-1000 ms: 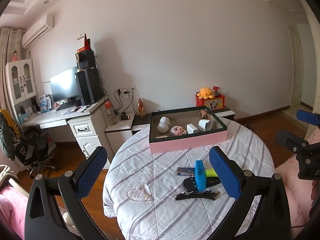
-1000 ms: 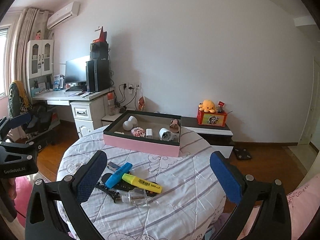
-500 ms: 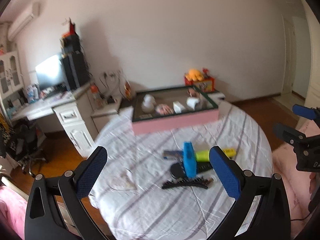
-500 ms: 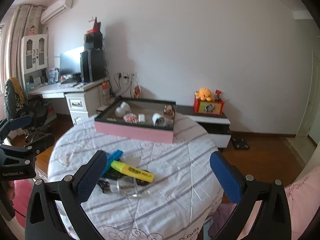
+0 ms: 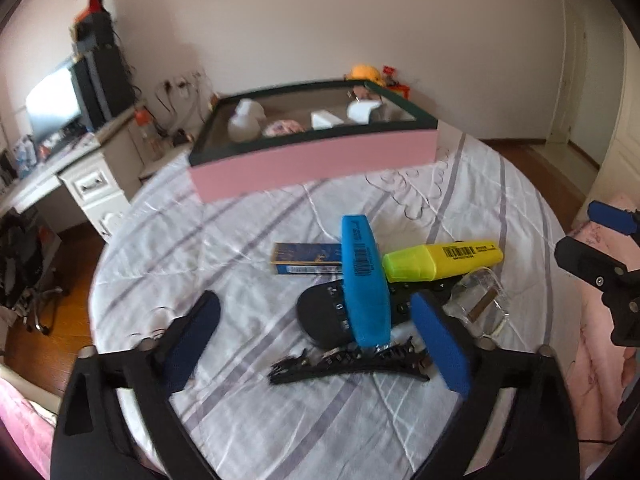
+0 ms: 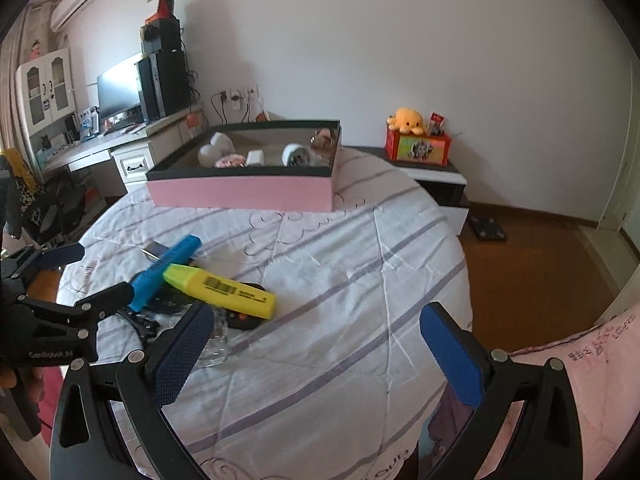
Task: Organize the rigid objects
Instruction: 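Withdraw both tools from the box toward the highlighters, then grasp the blue highlighter with the left tool while the right tool grasps the yellow highlighter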
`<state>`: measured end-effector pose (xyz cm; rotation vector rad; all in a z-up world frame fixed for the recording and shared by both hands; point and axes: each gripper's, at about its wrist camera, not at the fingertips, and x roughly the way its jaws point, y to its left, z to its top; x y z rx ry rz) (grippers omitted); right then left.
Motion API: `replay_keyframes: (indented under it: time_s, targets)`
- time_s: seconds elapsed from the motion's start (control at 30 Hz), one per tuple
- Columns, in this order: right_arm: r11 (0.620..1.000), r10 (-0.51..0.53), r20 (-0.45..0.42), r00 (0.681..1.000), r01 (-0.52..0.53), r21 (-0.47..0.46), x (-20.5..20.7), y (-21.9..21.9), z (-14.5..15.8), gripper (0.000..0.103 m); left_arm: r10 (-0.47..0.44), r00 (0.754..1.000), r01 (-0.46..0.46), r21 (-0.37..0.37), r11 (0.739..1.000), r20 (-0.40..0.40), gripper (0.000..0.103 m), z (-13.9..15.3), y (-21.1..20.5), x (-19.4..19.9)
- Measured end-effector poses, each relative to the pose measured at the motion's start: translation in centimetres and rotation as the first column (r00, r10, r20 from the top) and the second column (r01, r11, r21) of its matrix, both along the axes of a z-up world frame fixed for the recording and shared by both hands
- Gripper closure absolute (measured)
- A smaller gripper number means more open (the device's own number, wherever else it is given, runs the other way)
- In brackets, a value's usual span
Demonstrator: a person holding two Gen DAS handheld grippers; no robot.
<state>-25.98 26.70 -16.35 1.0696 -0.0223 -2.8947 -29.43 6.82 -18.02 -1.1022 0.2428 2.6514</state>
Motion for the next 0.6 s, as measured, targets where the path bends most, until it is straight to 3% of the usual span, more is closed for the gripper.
replay_keyframes:
  time_s: [0.23, 0.3, 0.37, 0.6]
  targets:
    - [0.999, 0.022, 0.032, 0.999, -0.021, -0.026, -1.8, 0.4, -1.3, 0.000, -0.060, 0.997, 0.060, 0.005, 0.998, 0.057, 0.041, -1.7, 0.9, -1.5]
    - [0.999, 0.038, 0.036, 0.999, -0.037, -0.035, -2.2, 0.3, -1.5, 0.000, -0.093, 0.994, 0.090, 0.044, 0.995, 0.065, 0.061, -1.6, 0.8, -1.5]
    - [0.998, 0.057, 0.042, 0.997, -0.056, -0.030, -2.6, -0.1, -1.7, 0.000, -0.125, 0.990, 0.121, 0.065, 0.991, 0.065, 0.072, -1.5, 0.9, -1.4]
    - [0.983, 0.183, 0.072, 0.980, -0.183, -0.011, -4.3, -2.3, -2.0, 0.000, -0.094, 0.994, 0.093, 0.023, 0.995, 0.049, 0.076, -1.0, -0.7, -0.2]
